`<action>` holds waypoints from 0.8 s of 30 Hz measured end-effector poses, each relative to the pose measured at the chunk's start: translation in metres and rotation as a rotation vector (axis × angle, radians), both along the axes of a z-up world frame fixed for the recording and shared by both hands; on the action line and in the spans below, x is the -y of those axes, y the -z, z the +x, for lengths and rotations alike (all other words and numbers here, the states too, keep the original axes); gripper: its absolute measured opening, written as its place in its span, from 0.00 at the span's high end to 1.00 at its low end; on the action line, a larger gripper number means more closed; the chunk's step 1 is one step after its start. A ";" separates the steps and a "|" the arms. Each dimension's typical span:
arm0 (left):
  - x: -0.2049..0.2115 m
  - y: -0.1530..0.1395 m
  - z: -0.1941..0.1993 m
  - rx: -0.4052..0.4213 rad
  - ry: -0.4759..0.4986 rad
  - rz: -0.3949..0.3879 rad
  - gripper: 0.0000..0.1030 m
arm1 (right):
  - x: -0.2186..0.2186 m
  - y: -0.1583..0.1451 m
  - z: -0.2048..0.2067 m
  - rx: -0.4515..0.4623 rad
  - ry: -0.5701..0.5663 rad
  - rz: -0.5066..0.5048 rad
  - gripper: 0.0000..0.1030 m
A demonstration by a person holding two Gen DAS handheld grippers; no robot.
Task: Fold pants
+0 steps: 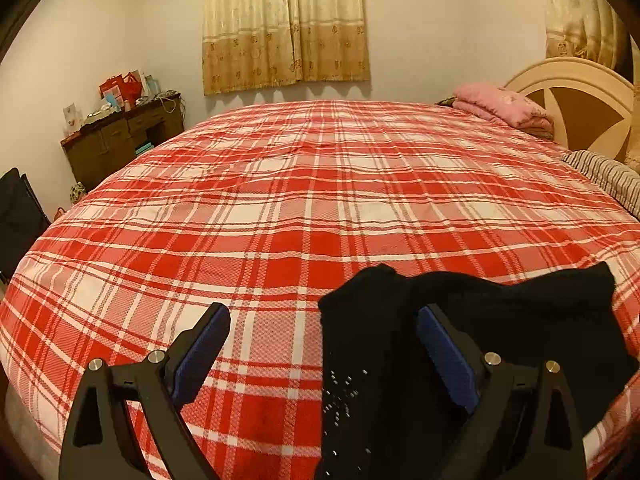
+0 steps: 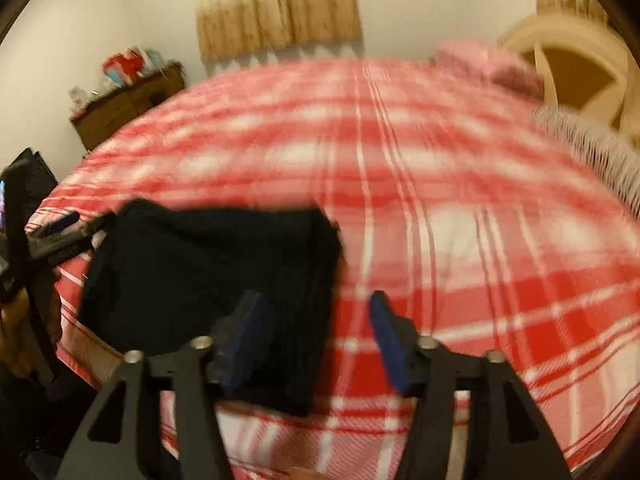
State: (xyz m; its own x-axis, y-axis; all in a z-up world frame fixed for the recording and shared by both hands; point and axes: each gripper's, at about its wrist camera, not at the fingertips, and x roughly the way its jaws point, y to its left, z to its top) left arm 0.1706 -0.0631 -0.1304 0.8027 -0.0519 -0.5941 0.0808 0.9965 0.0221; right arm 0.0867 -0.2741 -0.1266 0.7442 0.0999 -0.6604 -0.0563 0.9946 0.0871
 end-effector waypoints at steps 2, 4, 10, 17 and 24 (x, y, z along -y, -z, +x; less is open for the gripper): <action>0.004 0.002 0.000 -0.007 0.011 0.020 0.07 | -0.013 -0.012 0.002 0.060 -0.072 0.049 0.29; 0.008 0.008 0.002 -0.021 0.013 0.032 0.07 | -0.026 -0.015 0.013 0.080 -0.142 0.106 0.28; 0.008 0.023 0.008 -0.065 0.027 0.021 0.07 | -0.029 0.012 0.067 0.003 -0.137 0.199 0.26; 0.008 0.024 0.007 -0.078 0.024 -0.002 0.07 | -0.013 0.031 0.076 -0.056 -0.111 0.219 0.27; 0.005 0.020 -0.005 -0.084 0.043 -0.016 0.07 | -0.017 0.008 0.028 0.033 -0.103 0.141 0.24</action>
